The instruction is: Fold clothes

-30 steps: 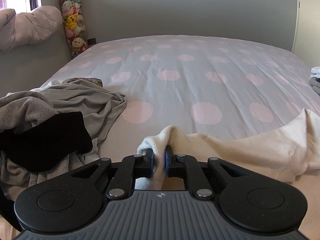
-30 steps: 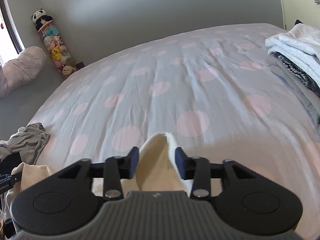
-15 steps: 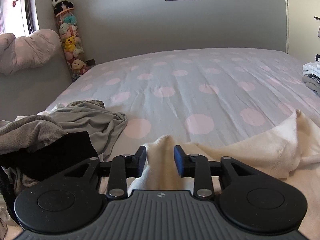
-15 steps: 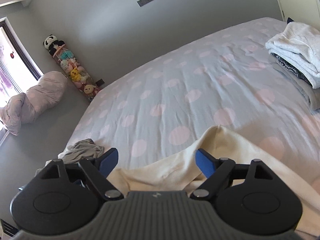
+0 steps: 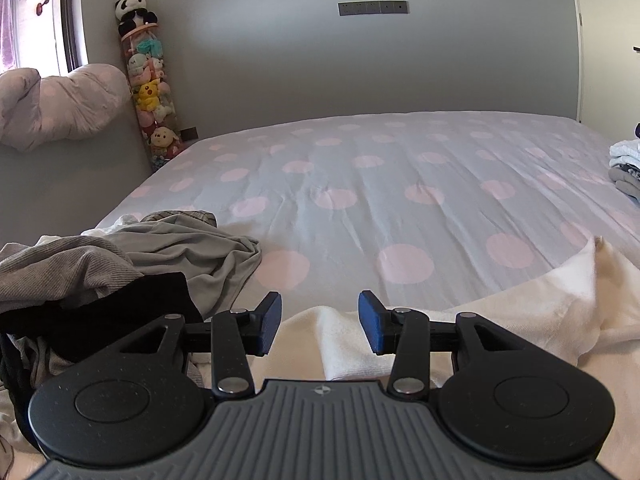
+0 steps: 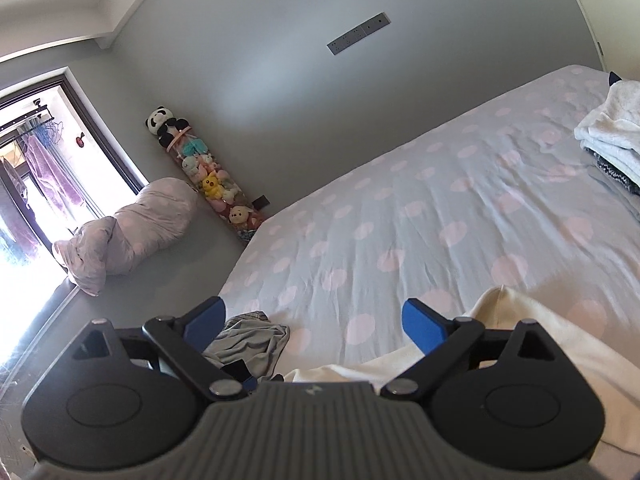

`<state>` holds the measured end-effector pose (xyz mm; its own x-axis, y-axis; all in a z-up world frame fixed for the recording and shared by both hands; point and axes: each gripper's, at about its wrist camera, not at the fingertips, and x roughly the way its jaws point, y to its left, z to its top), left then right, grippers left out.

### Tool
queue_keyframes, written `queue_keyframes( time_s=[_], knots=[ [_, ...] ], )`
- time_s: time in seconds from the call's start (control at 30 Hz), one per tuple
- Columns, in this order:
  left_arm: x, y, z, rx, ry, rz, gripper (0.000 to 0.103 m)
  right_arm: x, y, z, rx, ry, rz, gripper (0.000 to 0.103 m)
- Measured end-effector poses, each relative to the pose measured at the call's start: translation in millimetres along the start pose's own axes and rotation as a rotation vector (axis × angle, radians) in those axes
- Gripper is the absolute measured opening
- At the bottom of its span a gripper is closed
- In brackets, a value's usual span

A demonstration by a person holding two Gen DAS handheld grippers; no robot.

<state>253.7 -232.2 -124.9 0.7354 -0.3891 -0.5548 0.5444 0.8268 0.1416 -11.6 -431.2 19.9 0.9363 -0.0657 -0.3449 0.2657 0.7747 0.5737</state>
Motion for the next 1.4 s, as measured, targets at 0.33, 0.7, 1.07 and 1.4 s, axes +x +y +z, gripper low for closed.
queue_keyframes(
  time_s=[0.33, 0.7, 1.07, 1.4],
  knots=[
    [-1.6, 0.8, -2.3, -0.016, 0.003, -0.001, 0.04, -4.3, -4.6, 2.0, 0.063, -0.028, 0.028, 0.098],
    [3.5, -13.2, -6.7, 0.044, 0.04, -0.101, 0.041, -7.7, -7.6, 3.8, 0.061, -0.046, 0.041, 0.099],
    [10.0, -47.6, -25.1, 0.23, 0.113, -0.27, 0.049, 29.6, -66.8, -15.9, 0.008, 0.009, -0.1, 0.099],
    [23.6, -66.0, -45.7, 0.423, 0.158, -0.287, 0.053, 62.9, -140.2, -55.0, -0.038, 0.132, -0.258, 0.08]
  ],
)
